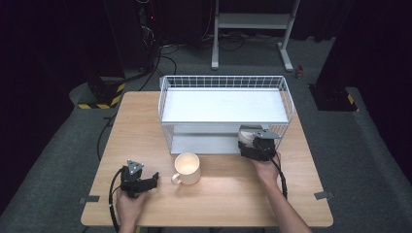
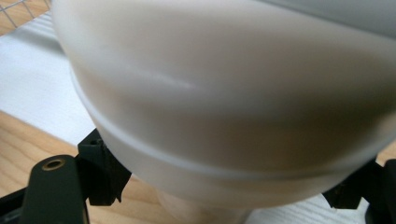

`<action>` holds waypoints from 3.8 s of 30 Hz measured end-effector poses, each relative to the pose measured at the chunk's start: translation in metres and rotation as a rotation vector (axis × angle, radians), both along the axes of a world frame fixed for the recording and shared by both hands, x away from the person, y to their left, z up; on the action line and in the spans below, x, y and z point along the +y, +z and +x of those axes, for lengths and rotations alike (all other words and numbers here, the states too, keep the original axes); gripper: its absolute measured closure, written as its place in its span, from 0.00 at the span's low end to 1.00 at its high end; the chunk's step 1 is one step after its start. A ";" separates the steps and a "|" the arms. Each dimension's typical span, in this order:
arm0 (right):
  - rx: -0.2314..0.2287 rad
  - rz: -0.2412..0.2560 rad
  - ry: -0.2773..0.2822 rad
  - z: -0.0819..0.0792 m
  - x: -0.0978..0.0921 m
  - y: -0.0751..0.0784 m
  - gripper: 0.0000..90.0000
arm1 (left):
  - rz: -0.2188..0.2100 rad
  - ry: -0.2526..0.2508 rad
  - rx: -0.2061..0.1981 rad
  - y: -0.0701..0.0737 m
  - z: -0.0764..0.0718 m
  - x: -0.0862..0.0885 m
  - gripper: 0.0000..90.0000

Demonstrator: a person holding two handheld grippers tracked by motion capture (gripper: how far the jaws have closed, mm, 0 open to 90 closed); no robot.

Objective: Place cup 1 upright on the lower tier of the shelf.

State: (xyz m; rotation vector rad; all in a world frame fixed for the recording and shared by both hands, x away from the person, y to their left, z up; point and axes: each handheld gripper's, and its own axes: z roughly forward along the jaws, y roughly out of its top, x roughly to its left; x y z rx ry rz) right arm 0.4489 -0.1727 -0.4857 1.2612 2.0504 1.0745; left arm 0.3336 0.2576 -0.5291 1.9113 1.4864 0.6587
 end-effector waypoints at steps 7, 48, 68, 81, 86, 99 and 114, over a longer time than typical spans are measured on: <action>-0.012 -0.009 -0.002 0.003 0.000 -0.002 0.21 | 0.000 0.003 -0.001 0.000 0.000 0.000 0.18; 0.073 -0.033 -0.062 -0.008 -0.002 -0.014 0.38 | -0.007 0.003 -0.003 0.000 0.000 0.000 0.19; 0.069 -0.018 -0.121 0.010 0.006 -0.015 0.57 | -0.005 0.005 -0.005 0.000 0.000 0.000 0.19; 0.063 0.011 -0.153 0.017 0.010 -0.020 0.62 | -0.005 0.005 -0.005 0.000 0.000 0.000 0.19; 0.062 0.009 -0.157 0.022 0.012 -0.018 0.66 | -0.005 0.005 -0.005 0.000 0.000 0.000 0.19; 0.060 0.043 -0.155 0.031 0.011 -0.021 0.75 | -0.004 0.005 -0.005 0.000 0.000 0.000 0.19; 0.092 0.029 -0.181 0.040 0.013 -0.025 0.78 | -0.004 0.005 -0.005 0.000 0.000 0.000 0.19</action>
